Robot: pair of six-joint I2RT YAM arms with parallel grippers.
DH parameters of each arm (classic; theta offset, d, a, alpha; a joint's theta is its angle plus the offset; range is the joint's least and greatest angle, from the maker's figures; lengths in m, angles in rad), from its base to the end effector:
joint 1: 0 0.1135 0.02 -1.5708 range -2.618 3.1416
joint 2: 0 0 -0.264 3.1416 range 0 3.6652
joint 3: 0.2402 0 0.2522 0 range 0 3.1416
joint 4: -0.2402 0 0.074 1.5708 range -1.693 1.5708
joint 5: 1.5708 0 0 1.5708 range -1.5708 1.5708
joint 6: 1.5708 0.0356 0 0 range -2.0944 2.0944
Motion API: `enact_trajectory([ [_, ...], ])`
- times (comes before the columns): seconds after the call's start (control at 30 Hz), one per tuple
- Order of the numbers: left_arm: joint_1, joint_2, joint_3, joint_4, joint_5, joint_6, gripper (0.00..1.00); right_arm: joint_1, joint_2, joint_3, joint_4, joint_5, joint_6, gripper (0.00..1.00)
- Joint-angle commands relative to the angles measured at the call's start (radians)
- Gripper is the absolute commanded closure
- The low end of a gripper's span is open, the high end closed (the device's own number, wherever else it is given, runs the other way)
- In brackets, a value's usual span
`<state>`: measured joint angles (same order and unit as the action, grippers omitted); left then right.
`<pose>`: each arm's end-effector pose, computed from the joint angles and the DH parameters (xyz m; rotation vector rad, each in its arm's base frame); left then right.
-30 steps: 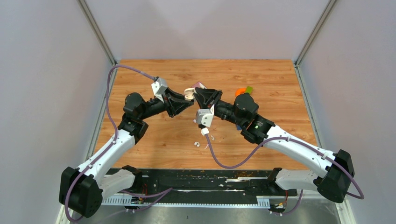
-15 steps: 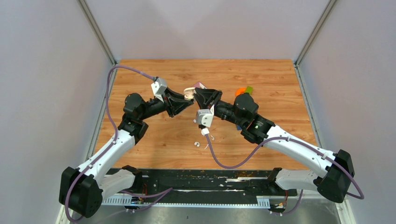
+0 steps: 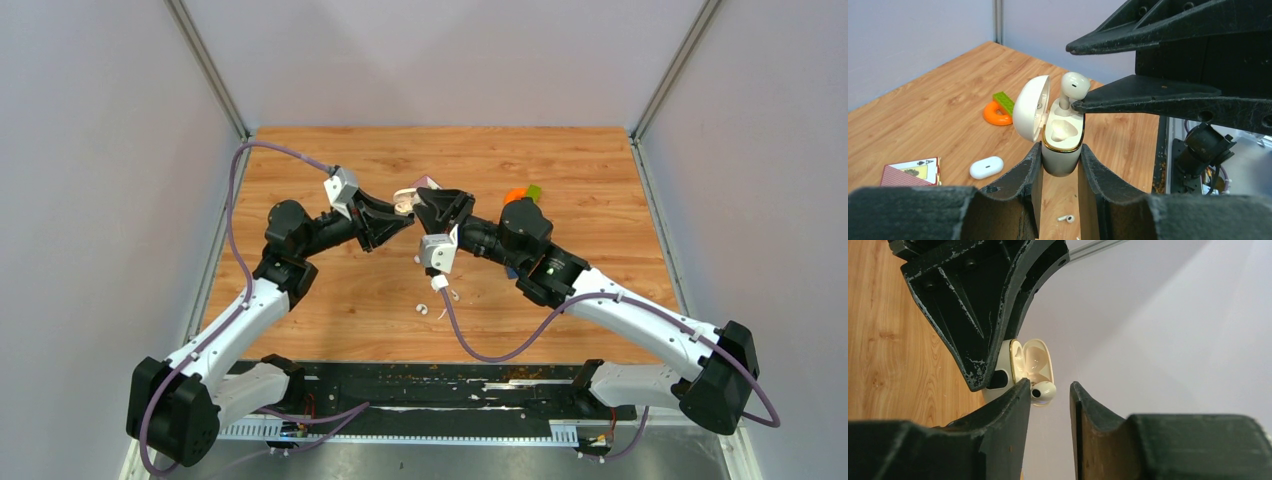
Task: Insert the wireless bluetooth earbuds into the charging case
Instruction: Place the earbud in the charging case, then pick up the earbud from the charging case.
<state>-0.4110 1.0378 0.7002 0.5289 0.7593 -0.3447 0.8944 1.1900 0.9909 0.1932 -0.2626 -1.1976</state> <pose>0.2055 -0.1163 0.3353 0.7140 1.3592 -1.1307 0.1695 0.2259 0.3683 -1.4556 0.6056 -0.0306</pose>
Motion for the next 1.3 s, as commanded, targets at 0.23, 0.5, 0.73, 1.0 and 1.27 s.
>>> enact_trajectory([
  [0.23,0.001,-0.018,-0.004,0.058,-0.015,0.020,1.00,0.005,-0.055,0.124,-0.189,0.000,0.090,0.55],
  [0.5,0.001,-0.016,-0.014,0.056,0.004,0.041,1.00,0.001,-0.074,0.240,-0.438,0.059,0.242,0.43],
  [0.73,0.001,-0.028,-0.063,0.039,0.077,0.139,1.00,-0.099,0.086,0.552,-0.836,-0.044,0.562,0.36],
  [1.0,0.001,-0.042,-0.108,-0.012,0.135,0.275,1.00,-0.129,0.169,0.709,-1.164,-0.268,0.304,0.52],
  [1.27,0.001,-0.050,-0.125,-0.055,0.149,0.343,1.00,-0.115,0.312,0.898,-1.380,-0.279,0.065,0.72],
])
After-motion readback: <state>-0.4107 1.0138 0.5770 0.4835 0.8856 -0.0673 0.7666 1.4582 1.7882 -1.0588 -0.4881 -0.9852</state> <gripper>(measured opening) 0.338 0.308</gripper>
